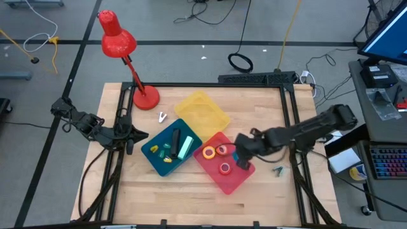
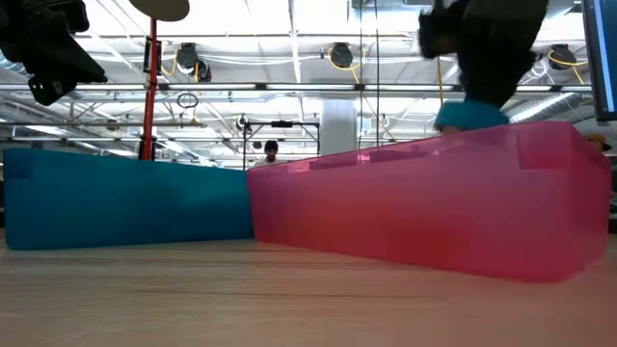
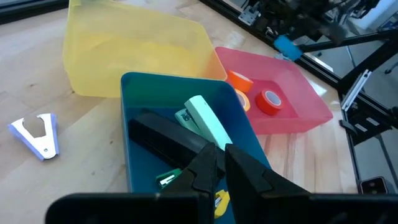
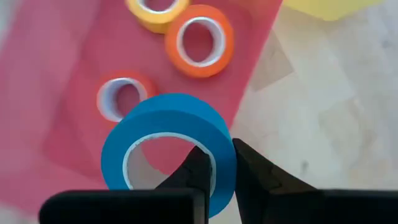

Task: Pick and place Stapler, Stapler remover, tape
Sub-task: Put the blue tape into the red bin

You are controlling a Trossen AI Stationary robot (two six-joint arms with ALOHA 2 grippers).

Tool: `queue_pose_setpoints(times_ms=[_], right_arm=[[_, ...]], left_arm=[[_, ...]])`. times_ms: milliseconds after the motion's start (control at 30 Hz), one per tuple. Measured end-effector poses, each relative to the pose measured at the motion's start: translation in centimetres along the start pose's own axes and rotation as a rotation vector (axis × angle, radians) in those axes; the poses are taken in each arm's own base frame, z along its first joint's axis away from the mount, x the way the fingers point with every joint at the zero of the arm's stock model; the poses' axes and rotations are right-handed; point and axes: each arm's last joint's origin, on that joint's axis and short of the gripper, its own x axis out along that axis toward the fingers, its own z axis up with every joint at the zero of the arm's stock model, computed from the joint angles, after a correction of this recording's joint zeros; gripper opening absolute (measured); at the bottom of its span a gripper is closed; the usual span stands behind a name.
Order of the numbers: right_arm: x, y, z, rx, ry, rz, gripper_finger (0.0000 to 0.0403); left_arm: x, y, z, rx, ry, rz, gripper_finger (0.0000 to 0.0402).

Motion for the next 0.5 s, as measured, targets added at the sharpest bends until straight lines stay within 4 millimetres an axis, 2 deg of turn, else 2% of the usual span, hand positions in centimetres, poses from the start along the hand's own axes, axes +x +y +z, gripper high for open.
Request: queue_pose_setpoints(times_ms=[100, 200, 500], right_arm=[[1.6, -0.5, 0.9, -0.054, 0.044, -0.012, 0.0035], [3.0, 0.0, 1.3, -0.101, 0.068, 0.024, 0.0038], [4.4, 1.0, 0.9, -0.168, 0.096, 0.039, 0.0039]], left_arm=[[0.0, 0.0, 0.0, -0.002, 0.0, 0.0, 0.0033], [0.0, 0.0, 0.0, -0.01, -0.001, 0.0, 0.0033], [0.0, 0.0, 0.0, -0.03, -0.002, -0.001, 0.0033]])
